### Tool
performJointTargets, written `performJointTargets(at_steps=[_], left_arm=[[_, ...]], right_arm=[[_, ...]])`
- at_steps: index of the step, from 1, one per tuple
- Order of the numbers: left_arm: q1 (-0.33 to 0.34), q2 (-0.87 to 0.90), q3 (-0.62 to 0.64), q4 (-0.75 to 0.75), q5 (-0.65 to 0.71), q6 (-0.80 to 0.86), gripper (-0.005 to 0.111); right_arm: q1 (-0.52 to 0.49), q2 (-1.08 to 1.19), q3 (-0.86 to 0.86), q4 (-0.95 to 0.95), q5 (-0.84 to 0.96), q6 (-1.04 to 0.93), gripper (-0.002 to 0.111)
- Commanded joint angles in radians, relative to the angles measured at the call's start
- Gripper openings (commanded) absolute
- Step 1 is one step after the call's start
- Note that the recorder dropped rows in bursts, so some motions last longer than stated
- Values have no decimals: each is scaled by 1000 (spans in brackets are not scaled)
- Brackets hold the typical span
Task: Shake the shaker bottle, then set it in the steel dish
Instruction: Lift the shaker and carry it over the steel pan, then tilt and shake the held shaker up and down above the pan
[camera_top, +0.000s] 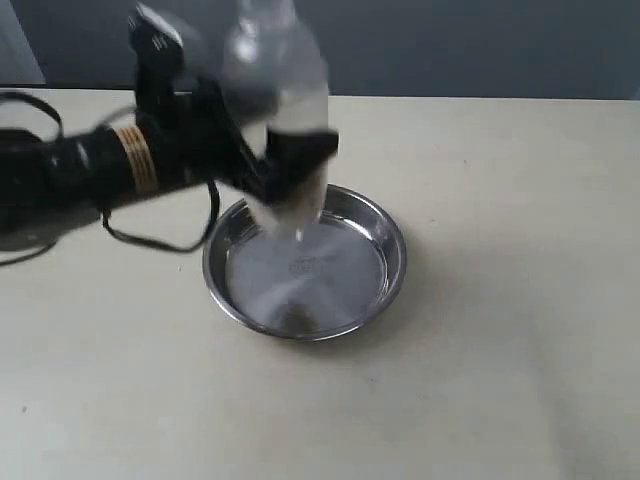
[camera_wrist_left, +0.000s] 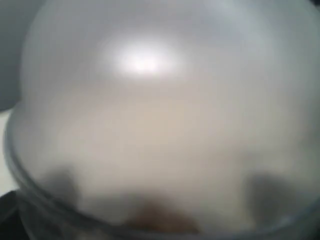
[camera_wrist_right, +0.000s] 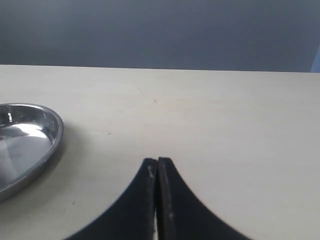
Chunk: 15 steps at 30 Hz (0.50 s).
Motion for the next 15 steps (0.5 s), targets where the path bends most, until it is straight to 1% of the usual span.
performJointTargets(at_steps=[1, 3, 4, 5, 7, 8, 10, 11, 12, 13, 15], left_arm=[[-12, -136, -21, -59, -102, 17, 0], [-12, -219, -32, -83, 43, 52, 0], [-22, -219, -13, -97, 106, 52, 0], [-32, -186, 19, -107, 130, 59, 0], [-39, -76, 63, -143, 102, 46, 0], [-39, -49, 74, -141, 44, 13, 0], [-39, -75, 77, -82, -95, -2, 0], [-39, -121, 70, -79, -144, -2, 0], [-39, -179, 58, -76, -154, -2, 0], [-39, -223, 51, -74, -127, 11, 0], [-54, -270, 68, -131, 56, 95, 0]], right_arm=[[4, -4, 1, -1, -12, 0, -1], [4, -4, 1, -1, -12, 0, -1], [4, -4, 1, -1, -12, 0, -1], [4, -4, 1, -1, -12, 0, -1], [4, -4, 1, -1, -12, 0, -1], [4, -4, 1, -1, -12, 0, -1], [4, -4, 1, -1, -12, 0, -1], [4, -4, 1, -1, -12, 0, -1], [4, -4, 1, -1, -12, 0, -1], [4, -4, 1, -1, -12, 0, -1], [4, -4, 1, -1, -12, 0, -1]])
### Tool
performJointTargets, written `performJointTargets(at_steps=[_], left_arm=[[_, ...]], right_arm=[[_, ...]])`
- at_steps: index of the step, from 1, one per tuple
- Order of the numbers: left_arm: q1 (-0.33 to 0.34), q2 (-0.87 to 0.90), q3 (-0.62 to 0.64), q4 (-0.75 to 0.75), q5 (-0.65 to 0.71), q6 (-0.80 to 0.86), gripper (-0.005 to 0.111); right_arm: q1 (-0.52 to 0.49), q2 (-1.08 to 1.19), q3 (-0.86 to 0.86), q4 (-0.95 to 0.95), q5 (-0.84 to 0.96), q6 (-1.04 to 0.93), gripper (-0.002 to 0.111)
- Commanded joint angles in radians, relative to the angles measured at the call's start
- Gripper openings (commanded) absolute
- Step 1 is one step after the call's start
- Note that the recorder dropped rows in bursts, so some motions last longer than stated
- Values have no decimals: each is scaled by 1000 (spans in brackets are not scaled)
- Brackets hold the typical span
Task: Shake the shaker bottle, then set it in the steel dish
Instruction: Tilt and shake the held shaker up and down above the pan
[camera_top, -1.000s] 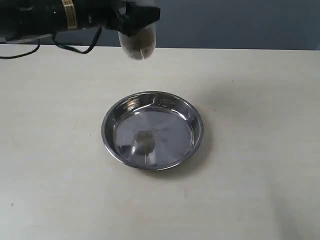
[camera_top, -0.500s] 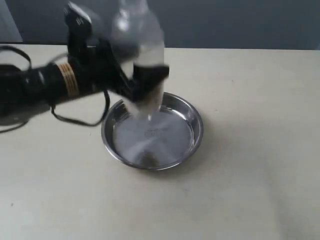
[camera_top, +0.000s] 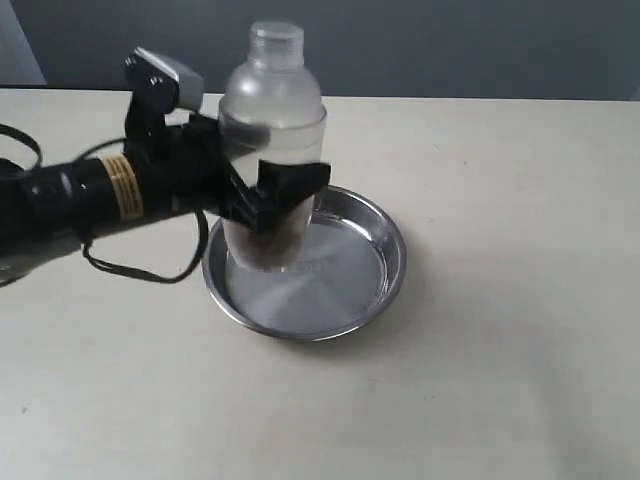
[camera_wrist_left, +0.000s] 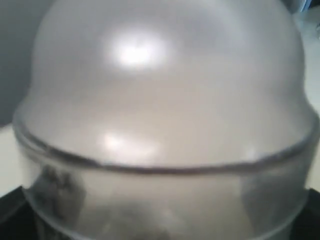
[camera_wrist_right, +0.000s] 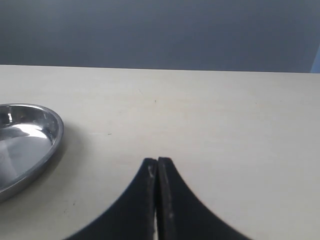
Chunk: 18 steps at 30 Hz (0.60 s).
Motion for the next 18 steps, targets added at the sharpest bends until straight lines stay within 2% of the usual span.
performJointTargets(at_steps=[1, 2, 3, 6, 7, 8, 10, 11, 12, 13, 15, 18], left_arm=[[-32, -112, 5, -131, 81, 131, 0], [-36, -63, 36, -209, 100, 160, 0], [-36, -23, 59, -276, 37, 139, 0], [-34, -97, 55, -194, -256, 65, 0], [-39, -150, 30, -187, -265, 65, 0], [-47, -218, -12, -188, -190, 78, 0], [-63, -294, -59, -213, 89, 161, 0], [-69, -277, -47, -235, 193, 163, 0], [-75, -227, -2, -245, 223, 153, 0], [-77, -170, 45, -246, 185, 137, 0], [-76, -40, 144, -230, 14, 95, 0], [-75, -72, 170, -191, -158, 87, 0]], right_arm=[[4, -4, 1, -1, -12, -2, -1], [4, -4, 1, -1, -12, -2, -1], [4, -4, 1, -1, -12, -2, -1], [4, -4, 1, -1, -14, -2, -1], [4, -4, 1, -1, -14, -2, -1], [4, -4, 1, -1, -14, -2, -1], [4, -4, 1, -1, -14, -2, -1], [4, -4, 1, -1, -14, -2, -1], [4, -4, 1, -1, -14, -2, -1], [4, -4, 1, -1, -14, -2, -1], [4, -4, 1, -1, -14, -2, -1], [4, -4, 1, -1, -14, -2, -1]])
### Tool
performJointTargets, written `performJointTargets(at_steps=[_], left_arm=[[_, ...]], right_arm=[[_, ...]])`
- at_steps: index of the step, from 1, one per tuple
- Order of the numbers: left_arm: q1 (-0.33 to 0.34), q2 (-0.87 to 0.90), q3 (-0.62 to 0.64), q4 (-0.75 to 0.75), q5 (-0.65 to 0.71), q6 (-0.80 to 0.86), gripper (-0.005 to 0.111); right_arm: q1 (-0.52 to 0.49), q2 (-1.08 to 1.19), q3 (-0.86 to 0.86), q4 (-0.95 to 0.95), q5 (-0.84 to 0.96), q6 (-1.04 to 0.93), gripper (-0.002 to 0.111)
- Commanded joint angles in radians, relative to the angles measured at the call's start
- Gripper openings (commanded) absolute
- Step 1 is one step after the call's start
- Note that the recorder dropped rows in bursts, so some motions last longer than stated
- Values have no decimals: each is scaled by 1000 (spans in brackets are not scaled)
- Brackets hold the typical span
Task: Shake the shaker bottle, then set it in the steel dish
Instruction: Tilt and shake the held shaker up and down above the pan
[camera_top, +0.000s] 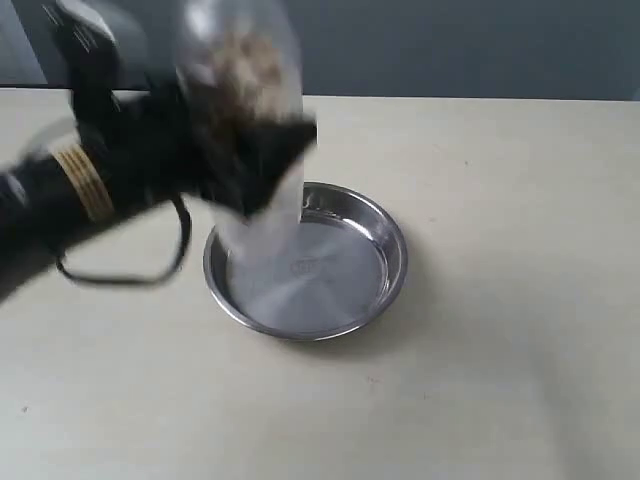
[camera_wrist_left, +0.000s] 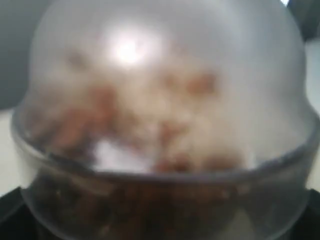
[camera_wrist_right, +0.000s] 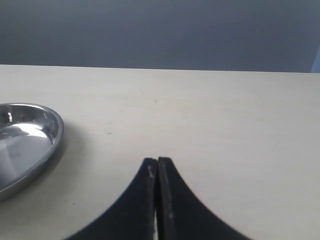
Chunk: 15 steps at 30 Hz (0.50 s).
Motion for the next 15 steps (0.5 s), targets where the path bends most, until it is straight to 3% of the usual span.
performJointTargets(at_steps=[1, 3, 5, 7, 8, 10, 13, 15], left_arm=[[-9, -48, 38, 39, -185, -30, 0], [-9, -182, -20, 34, -147, -28, 0], [-9, -274, -58, 23, 28, 7, 0], [-9, -233, -32, -60, 186, 68, 0], [-9, -196, 3, -102, 200, 76, 0], [-9, -121, 59, -131, 102, 55, 0], [-9, -172, 29, 80, -117, -20, 0], [-9, -259, -41, 72, -84, -77, 0]], right_arm=[[4, -4, 1, -1, -12, 0, -1], [4, -4, 1, -1, -12, 0, -1], [4, -4, 1, -1, -12, 0, -1], [4, -4, 1, -1, -12, 0, -1], [4, -4, 1, -1, -12, 0, -1], [4, -4, 1, -1, -12, 0, -1], [4, -4, 1, -1, -12, 0, -1], [4, -4, 1, -1, -12, 0, -1]])
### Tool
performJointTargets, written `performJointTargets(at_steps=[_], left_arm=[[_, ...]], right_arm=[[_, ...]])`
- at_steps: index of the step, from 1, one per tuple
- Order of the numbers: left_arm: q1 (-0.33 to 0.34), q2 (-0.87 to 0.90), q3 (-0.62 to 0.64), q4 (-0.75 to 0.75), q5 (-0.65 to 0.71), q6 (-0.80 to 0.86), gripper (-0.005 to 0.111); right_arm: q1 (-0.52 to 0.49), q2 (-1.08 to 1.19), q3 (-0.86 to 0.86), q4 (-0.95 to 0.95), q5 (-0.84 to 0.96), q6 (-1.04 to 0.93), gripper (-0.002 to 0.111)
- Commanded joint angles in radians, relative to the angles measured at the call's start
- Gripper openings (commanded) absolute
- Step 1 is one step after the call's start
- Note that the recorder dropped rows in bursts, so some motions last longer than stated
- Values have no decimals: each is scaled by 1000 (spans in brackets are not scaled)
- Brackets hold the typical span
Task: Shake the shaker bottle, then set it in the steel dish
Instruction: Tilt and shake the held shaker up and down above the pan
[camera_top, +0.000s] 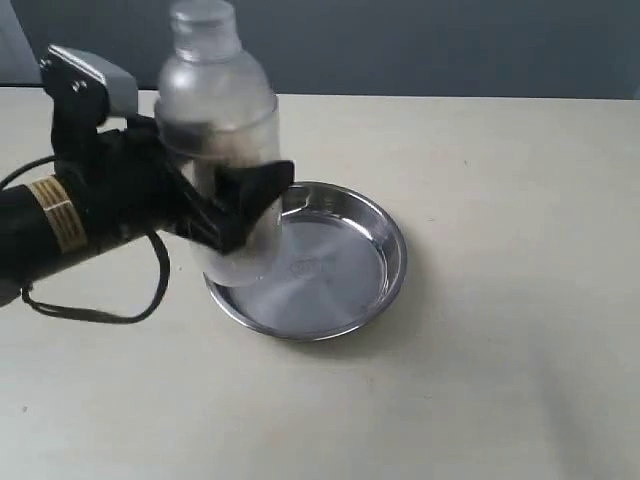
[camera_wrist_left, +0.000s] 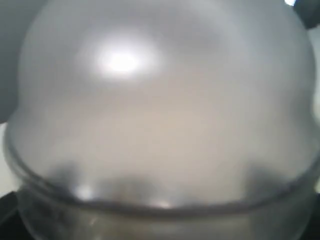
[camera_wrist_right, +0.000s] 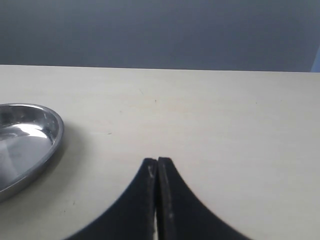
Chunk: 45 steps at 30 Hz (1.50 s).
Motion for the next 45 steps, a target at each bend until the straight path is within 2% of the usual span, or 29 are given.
performJointTargets(at_steps=[1, 4, 6, 8, 11, 13, 15, 17, 21, 22, 23, 24, 25, 26, 27, 28, 30, 31, 32, 33, 35, 36, 37, 39, 40, 41, 43, 44, 45], left_arm=[[-6, -167, -127, 48, -112, -78, 0], [-6, -116, -103, 36, 36, -39, 0], [-6, 11, -45, -15, 23, -39, 0], [-6, 103, -19, 13, -80, -73, 0], [-6, 73, -39, 131, -308, -123, 0], [-6, 25, -79, 35, -207, -38, 0], [-4, 0, -112, -231, 27, 178, 0], [-4, 10, -114, -397, 59, 255, 0], [-68, 13, -114, 222, -37, -42, 0], [-79, 13, -114, 189, 10, -26, 0], [-81, 13, -114, 42, 106, 53, 0], [-69, 24, -114, -226, 183, 225, 0], [-52, 38, -112, -524, 182, 393, 0], [-46, 49, -108, -691, 147, 467, 0], [-54, 52, -106, -696, 129, 467, 0], [-66, 46, -106, -567, 131, 417, 0], [-115, 31, -106, -43, 101, 173, 0], [-128, 31, -106, 93, 62, 119, 0], [-130, 31, -106, 54, 86, 127, 0], [-126, 39, -106, -131, 140, 199, 0], [-107, 66, -96, -676, 115, 372, 0], [-110, 74, -89, -735, 77, 374, 0], [-121, 71, -88, -566, 76, 340, 0], [-146, 59, -90, -78, 54, 224, 0], [-148, 56, -93, -12, 50, 200, 0], [-142, 56, -93, -117, 72, 209, 0], [-120, 83, -91, -634, 111, 367, 0], [-121, 91, -90, -741, 79, 393, 0], [-133, 91, -89, -603, 77, 382, 0]], right_arm=[[4, -4, 1, -1, -12, 0, -1], [4, -4, 1, -1, -12, 0, -1], [4, -4, 1, -1, -12, 0, -1], [4, -4, 1, -1, -12, 0, -1], [4, -4, 1, -1, -12, 0, -1], [4, -4, 1, -1, -12, 0, -1], [4, -4, 1, -1, -12, 0, -1], [4, -4, 1, -1, -12, 0, -1], [4, -4, 1, -1, -12, 0, -1], [4, -4, 1, -1, -12, 0, -1], [4, -4, 1, -1, -12, 0, -1], [4, -4, 1, -1, -12, 0, -1], [4, -4, 1, -1, -12, 0, -1], [4, -4, 1, -1, -12, 0, -1], [4, -4, 1, -1, -12, 0, -1], [4, -4, 1, -1, -12, 0, -1], [4, -4, 1, -1, -12, 0, -1], [4, -4, 1, -1, -12, 0, -1], [4, -4, 1, -1, -12, 0, -1], [4, -4, 1, -1, -12, 0, -1], [4, -4, 1, -1, -12, 0, -1], [4, -4, 1, -1, -12, 0, -1], [4, -4, 1, -1, -12, 0, -1], [4, -4, 1, -1, -12, 0, -1], [4, -4, 1, -1, -12, 0, -1], [4, -4, 1, -1, -12, 0, -1], [4, -4, 1, -1, -12, 0, -1], [4, -4, 1, -1, -12, 0, -1], [4, -4, 1, -1, -12, 0, -1]])
